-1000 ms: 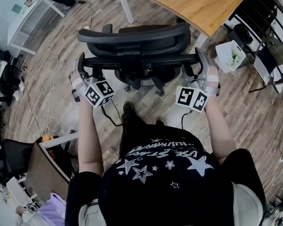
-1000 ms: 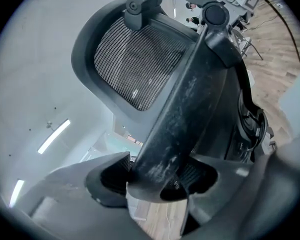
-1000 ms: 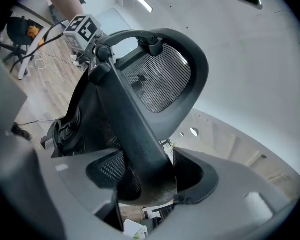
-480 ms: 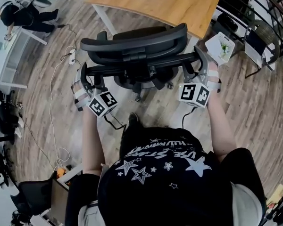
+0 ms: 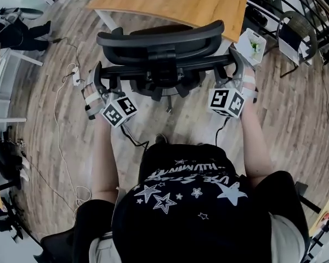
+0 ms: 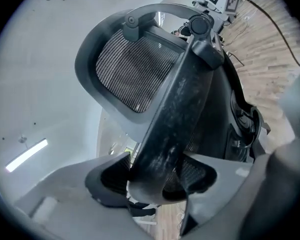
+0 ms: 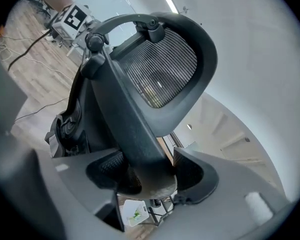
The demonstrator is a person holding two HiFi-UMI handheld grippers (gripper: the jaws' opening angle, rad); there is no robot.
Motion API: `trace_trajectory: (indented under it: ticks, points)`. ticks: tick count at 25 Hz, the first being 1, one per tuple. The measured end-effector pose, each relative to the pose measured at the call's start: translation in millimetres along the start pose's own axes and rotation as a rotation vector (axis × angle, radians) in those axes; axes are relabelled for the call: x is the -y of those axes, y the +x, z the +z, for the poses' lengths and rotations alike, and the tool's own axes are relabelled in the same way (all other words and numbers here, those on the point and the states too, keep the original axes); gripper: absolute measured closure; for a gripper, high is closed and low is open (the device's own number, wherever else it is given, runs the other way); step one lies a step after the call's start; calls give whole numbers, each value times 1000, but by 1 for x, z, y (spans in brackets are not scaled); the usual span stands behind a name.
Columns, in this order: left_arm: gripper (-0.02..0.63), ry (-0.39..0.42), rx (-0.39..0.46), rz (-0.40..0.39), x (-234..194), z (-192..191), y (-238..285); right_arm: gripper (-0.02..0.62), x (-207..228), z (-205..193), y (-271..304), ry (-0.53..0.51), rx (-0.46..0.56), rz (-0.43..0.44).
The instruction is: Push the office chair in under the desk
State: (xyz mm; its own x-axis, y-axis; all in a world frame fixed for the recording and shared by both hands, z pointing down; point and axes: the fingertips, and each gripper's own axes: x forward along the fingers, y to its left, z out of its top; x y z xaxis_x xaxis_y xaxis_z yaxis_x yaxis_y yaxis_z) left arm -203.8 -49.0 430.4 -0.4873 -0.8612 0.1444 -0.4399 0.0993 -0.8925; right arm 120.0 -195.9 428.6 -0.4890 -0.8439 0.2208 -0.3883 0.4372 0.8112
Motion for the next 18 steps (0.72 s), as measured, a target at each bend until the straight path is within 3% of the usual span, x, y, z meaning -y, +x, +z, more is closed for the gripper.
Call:
trace_trajectory:
  ticks: [18]
  points:
    - [337, 39, 205, -105, -32, -17, 116, 316, -14, 46, 32, 40, -188, -132]
